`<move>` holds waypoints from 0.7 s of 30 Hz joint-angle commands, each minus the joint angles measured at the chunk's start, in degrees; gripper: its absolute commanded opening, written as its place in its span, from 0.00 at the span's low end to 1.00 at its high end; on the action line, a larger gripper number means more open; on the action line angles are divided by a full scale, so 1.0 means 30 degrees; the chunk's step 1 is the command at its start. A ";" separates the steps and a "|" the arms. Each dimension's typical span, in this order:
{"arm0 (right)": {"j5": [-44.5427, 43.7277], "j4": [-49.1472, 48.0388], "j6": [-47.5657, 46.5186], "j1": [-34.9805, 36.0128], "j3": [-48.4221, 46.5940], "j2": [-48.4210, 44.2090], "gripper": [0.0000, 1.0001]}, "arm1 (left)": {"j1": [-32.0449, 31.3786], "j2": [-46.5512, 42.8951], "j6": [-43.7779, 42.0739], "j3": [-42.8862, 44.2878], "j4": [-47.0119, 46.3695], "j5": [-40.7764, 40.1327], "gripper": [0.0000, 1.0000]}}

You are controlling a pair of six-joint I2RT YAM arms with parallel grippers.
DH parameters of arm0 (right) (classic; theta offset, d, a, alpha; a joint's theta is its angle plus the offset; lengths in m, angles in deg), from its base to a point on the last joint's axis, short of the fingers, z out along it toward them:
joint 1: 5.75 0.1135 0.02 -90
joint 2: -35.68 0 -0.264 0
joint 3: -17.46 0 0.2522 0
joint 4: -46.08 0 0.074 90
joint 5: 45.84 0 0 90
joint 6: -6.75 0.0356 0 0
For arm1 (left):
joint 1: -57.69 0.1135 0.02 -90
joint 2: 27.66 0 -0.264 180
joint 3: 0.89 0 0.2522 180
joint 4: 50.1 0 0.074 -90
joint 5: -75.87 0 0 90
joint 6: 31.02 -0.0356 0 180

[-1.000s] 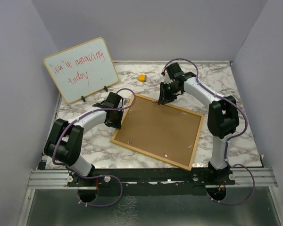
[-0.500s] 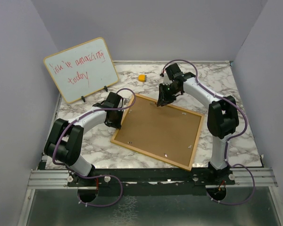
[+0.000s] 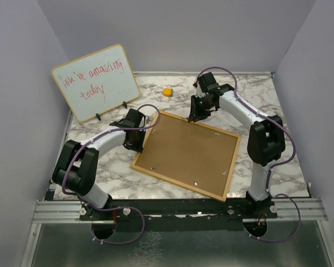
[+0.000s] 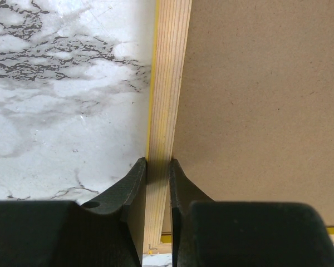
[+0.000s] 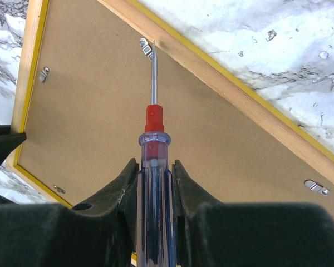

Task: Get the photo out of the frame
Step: Release the photo frame item from the photo frame.

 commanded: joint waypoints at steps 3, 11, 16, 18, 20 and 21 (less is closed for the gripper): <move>0.0381 0.0002 -0.0028 -0.0070 0.0279 -0.0112 0.01 | -0.0125 0.0847 0.0050 -0.0118 -0.0077 0.0254 0.07; 0.0578 -0.0009 -0.0290 -0.0070 0.0761 -0.0207 0.00 | -0.0125 0.0931 0.0050 -0.0086 -0.0075 0.0254 0.07; -0.0351 -0.0077 0.0069 -0.0070 0.0804 0.0193 0.00 | -0.0133 0.0932 0.0049 -0.0088 -0.0077 0.0306 0.07; -0.0284 -0.0171 0.0093 -0.0070 0.0675 0.0322 0.01 | -0.0125 0.0909 0.0050 -0.0114 -0.0077 0.0259 0.07; -0.0245 -0.0051 -0.0027 -0.0070 0.0365 0.0526 0.01 | -0.0126 0.0928 0.0050 -0.0101 -0.0077 0.0269 0.07; -0.0159 -0.0034 -0.0095 -0.0070 0.0249 0.0635 0.00 | -0.0125 0.0934 0.0050 -0.0116 -0.0077 0.0260 0.07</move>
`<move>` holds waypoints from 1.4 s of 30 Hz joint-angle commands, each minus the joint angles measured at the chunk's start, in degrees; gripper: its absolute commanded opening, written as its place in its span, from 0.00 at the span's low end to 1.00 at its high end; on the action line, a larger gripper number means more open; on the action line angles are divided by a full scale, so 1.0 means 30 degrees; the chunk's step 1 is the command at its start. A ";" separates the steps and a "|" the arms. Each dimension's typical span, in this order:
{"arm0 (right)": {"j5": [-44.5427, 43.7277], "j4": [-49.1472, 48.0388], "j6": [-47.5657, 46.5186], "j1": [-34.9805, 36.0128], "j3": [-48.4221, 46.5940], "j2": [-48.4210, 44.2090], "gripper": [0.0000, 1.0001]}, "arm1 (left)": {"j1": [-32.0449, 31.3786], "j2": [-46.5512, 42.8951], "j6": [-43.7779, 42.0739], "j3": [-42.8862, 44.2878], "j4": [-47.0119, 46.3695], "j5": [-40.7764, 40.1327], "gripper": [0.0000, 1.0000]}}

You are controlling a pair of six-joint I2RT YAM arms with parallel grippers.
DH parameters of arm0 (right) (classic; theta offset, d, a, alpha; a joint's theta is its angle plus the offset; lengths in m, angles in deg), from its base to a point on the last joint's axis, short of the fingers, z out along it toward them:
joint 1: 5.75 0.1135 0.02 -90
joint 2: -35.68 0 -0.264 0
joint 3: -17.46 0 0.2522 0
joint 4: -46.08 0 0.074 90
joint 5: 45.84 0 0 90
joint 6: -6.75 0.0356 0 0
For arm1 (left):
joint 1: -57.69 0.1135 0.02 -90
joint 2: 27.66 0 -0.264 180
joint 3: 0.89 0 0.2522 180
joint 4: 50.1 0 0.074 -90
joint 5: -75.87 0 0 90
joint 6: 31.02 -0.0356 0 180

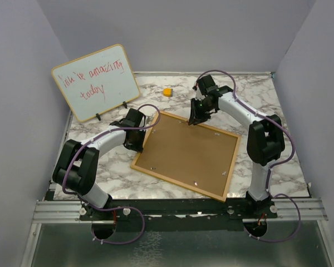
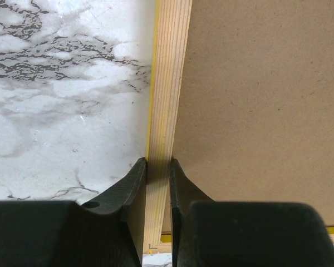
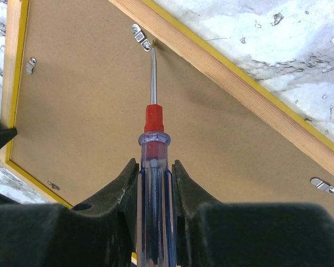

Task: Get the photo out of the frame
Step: Release the photo frame item from the photo frame.

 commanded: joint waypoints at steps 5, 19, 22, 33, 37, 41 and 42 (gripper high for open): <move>0.0438 -0.0069 -0.0406 -0.0070 -0.0591 0.0922 0.00 | -0.0125 0.0882 0.0050 -0.0225 -0.0200 0.0300 0.06; 0.1752 0.0207 -0.1008 -0.0068 -0.0770 0.1319 0.01 | -0.0126 0.0975 -0.0006 -0.0198 -0.0178 0.0322 0.06; 0.2048 0.0086 -0.1058 -0.0070 -0.0787 0.1376 0.00 | -0.0126 0.0960 -0.0008 -0.0190 -0.0192 0.0336 0.06; 0.2357 0.0580 -0.1425 -0.0025 -0.0979 0.1255 0.01 | -0.0125 0.1021 -0.0008 -0.0177 -0.0164 0.0361 0.06; 0.2306 0.0779 -0.1539 -0.0037 -0.0863 0.1168 0.01 | -0.0125 0.1027 -0.0008 -0.0180 -0.0164 0.0399 0.06; 0.2337 0.0721 -0.1514 -0.0041 -0.0703 0.0928 0.01 | -0.0125 0.0997 -0.0008 -0.0197 -0.0164 0.0376 0.06; 0.2355 0.0694 -0.1510 -0.0041 -0.0662 0.0860 0.00 | -0.0125 0.0975 -0.0008 -0.0191 -0.0164 0.0387 0.06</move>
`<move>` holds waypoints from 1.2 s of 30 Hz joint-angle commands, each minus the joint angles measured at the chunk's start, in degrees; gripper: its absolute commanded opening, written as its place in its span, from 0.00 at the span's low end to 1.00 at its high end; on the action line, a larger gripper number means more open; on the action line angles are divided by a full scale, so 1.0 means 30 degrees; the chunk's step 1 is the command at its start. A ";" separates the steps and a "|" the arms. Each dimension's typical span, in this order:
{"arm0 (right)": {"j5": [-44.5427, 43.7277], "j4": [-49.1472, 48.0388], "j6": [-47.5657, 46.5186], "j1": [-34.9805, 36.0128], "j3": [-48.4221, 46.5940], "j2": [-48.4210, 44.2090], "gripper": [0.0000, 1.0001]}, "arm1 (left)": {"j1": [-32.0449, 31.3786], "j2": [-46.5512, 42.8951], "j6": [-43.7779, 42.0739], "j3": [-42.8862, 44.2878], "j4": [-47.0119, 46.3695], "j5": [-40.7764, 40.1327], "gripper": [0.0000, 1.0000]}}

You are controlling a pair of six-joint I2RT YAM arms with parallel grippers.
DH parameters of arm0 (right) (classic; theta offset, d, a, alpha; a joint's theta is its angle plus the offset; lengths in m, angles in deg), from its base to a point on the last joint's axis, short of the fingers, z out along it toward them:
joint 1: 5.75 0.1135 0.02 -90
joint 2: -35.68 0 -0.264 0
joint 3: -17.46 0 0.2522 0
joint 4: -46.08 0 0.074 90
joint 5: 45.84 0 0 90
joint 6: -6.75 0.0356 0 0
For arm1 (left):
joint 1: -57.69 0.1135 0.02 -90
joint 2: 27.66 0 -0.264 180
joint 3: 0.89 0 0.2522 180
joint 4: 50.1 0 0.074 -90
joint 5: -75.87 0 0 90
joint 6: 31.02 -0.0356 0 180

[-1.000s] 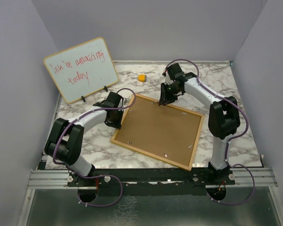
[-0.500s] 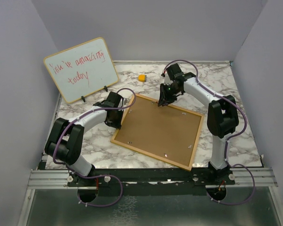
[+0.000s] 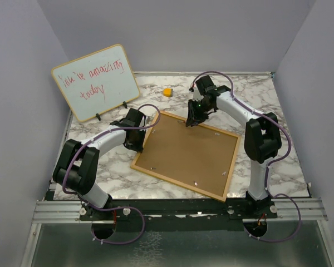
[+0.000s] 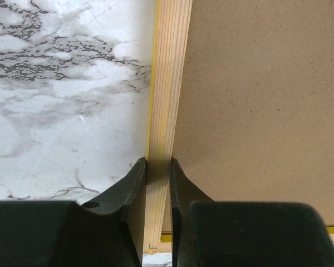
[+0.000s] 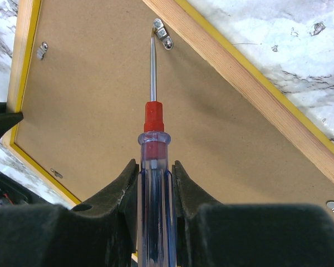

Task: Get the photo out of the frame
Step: Release the photo frame item from the photo frame.

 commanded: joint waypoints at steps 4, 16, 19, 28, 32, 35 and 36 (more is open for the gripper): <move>0.0030 0.0153 0.0099 0.0033 0.0183 -0.0770 0.00 | -0.0147 0.0795 -0.0038 -0.0292 -0.0244 0.0499 0.06; -0.1793 0.1197 -0.2279 -0.0129 -0.0012 -0.1135 0.00 | -0.0154 0.0229 -0.0155 -0.0387 -0.0479 0.1016 0.17; -0.1411 0.2021 -0.3166 -0.0136 -0.0720 -0.0552 0.01 | -0.0152 0.0250 -0.0126 -0.0385 -0.0479 0.1027 0.19; -0.1449 0.2715 -0.4235 -0.0144 -0.2373 0.0871 0.00 | -0.0147 0.0226 -0.0126 -0.0408 -0.0479 0.1119 0.21; -0.1152 0.3279 -0.4671 -0.0141 -0.2800 0.1265 0.00 | -0.0140 0.0229 -0.0126 -0.0410 -0.0479 0.1097 0.21; -0.1646 0.3647 -0.4673 -0.0142 -0.2735 0.1206 0.00 | -0.0146 0.0258 -0.0126 -0.0392 -0.0479 0.1067 0.21; -0.1825 0.3570 -0.4673 -0.0125 -0.2529 0.1047 0.00 | -0.0139 0.0266 -0.0126 -0.0388 -0.0479 0.1045 0.21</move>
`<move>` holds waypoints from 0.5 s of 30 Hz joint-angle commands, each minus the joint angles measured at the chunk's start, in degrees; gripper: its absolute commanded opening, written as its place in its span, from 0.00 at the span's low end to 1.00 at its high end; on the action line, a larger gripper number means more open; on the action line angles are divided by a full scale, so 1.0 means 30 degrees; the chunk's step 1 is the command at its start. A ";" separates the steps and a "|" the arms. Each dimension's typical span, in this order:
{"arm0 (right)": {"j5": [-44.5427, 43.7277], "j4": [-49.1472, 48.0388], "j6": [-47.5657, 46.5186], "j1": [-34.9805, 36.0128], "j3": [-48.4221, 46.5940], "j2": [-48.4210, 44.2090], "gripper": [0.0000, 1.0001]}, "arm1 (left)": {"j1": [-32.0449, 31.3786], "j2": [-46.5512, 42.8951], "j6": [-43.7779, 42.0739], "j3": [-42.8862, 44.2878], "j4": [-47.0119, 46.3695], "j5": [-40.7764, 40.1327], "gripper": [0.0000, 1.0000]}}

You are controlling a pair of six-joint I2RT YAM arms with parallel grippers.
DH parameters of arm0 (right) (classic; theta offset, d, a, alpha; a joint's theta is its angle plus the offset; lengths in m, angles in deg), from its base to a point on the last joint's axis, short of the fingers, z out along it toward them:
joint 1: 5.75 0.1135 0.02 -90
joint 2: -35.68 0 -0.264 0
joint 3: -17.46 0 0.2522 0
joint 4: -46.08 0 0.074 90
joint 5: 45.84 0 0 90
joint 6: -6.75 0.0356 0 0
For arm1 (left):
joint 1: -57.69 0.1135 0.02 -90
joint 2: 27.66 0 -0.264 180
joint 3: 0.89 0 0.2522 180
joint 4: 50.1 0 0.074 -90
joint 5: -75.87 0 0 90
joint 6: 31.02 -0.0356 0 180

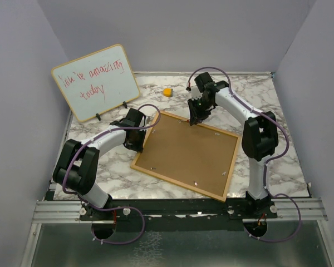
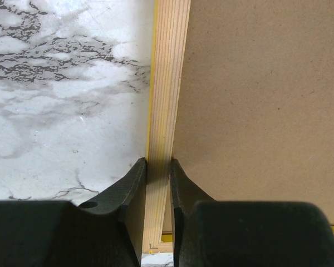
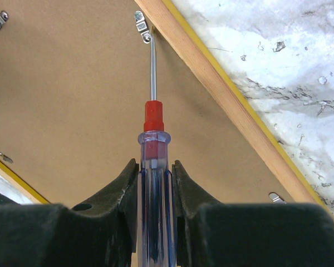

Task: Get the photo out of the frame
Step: Release the photo frame item from the photo frame.

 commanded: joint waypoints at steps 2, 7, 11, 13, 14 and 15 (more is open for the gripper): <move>-0.0687 0.0647 -0.0484 -0.0083 0.0282 -0.0226 0.01 | -0.0154 0.0324 0.0021 -0.0387 -0.0471 0.1054 0.21; -0.0995 0.1241 -0.1066 -0.0079 -0.0332 0.0633 0.01 | -0.0152 0.0360 -0.0010 -0.0412 -0.0471 0.1078 0.18; 0.0147 0.1176 -0.1496 -0.0056 -0.0642 0.0952 0.00 | -0.0154 0.0430 -0.0035 -0.0406 -0.0471 0.0961 0.13; 0.0707 0.1153 -0.1735 -0.0034 -0.0617 0.0820 0.00 | -0.0151 0.0451 -0.0038 -0.0411 -0.0471 0.0979 0.12; 0.0859 0.1151 -0.1852 0.0016 -0.0609 0.0733 0.01 | -0.0146 0.0471 -0.0038 -0.0398 -0.0471 0.0986 0.12; 0.0959 0.1099 -0.1911 0.0045 -0.0531 0.0645 0.01 | -0.0153 0.0491 -0.0038 -0.0382 -0.0471 0.0984 0.11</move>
